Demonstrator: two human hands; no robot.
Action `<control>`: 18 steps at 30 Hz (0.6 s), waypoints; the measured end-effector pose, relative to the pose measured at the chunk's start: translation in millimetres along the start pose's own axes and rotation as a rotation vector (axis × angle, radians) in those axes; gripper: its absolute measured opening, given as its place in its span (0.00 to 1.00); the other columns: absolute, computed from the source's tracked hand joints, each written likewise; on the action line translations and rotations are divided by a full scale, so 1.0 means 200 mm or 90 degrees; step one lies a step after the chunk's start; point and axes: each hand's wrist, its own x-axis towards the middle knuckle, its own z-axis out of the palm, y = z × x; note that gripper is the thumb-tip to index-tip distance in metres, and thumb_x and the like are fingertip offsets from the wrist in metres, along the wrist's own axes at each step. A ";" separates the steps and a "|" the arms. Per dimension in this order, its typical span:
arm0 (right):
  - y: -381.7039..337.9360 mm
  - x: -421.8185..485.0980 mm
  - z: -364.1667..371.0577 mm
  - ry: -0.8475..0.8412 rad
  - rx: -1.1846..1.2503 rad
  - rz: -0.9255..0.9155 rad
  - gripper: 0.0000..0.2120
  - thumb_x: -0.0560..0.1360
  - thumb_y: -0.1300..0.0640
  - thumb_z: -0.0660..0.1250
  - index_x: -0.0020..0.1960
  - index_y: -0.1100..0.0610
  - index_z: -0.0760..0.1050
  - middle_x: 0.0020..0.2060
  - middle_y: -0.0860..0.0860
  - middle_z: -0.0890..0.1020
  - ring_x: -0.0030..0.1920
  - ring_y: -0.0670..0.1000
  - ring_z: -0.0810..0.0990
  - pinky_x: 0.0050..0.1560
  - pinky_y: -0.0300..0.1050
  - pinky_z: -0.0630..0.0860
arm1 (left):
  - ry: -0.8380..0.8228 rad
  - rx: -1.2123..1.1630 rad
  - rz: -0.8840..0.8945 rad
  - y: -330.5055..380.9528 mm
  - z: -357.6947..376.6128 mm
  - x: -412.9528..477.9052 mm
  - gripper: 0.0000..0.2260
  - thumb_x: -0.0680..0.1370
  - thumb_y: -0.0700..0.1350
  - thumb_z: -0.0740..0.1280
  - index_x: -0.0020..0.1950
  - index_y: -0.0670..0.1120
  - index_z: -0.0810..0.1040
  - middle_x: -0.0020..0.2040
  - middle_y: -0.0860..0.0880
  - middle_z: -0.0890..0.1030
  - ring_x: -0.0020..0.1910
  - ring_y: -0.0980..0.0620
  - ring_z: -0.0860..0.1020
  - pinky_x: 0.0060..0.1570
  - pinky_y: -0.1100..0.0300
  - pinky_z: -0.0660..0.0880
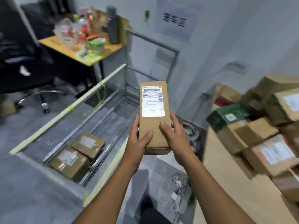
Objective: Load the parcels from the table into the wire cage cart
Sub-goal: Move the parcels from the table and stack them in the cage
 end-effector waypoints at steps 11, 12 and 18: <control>0.38 0.97 0.78 -0.304 -0.103 0.131 0.30 0.75 0.36 0.72 0.74 0.38 0.69 0.66 0.45 0.81 0.60 0.46 0.84 0.63 0.52 0.81 | 0.286 0.040 -0.065 -0.30 -0.70 0.50 0.34 0.79 0.50 0.72 0.75 0.76 0.57 0.77 0.67 0.66 0.72 0.68 0.69 0.66 0.61 0.73; 0.45 1.09 0.83 -0.341 -0.123 0.139 0.29 0.75 0.36 0.72 0.74 0.37 0.70 0.66 0.44 0.81 0.60 0.46 0.84 0.63 0.52 0.80 | 0.319 0.039 -0.080 -0.37 -0.74 0.57 0.34 0.79 0.52 0.72 0.74 0.76 0.56 0.76 0.68 0.67 0.72 0.67 0.70 0.67 0.59 0.73; 0.95 1.80 1.04 -0.474 -0.234 0.185 0.29 0.79 0.39 0.71 0.77 0.39 0.67 0.70 0.45 0.77 0.64 0.45 0.79 0.67 0.50 0.78 | 0.435 0.112 -0.225 -0.75 -0.94 1.09 0.39 0.73 0.62 0.75 0.71 0.80 0.51 0.71 0.69 0.68 0.65 0.70 0.72 0.65 0.61 0.75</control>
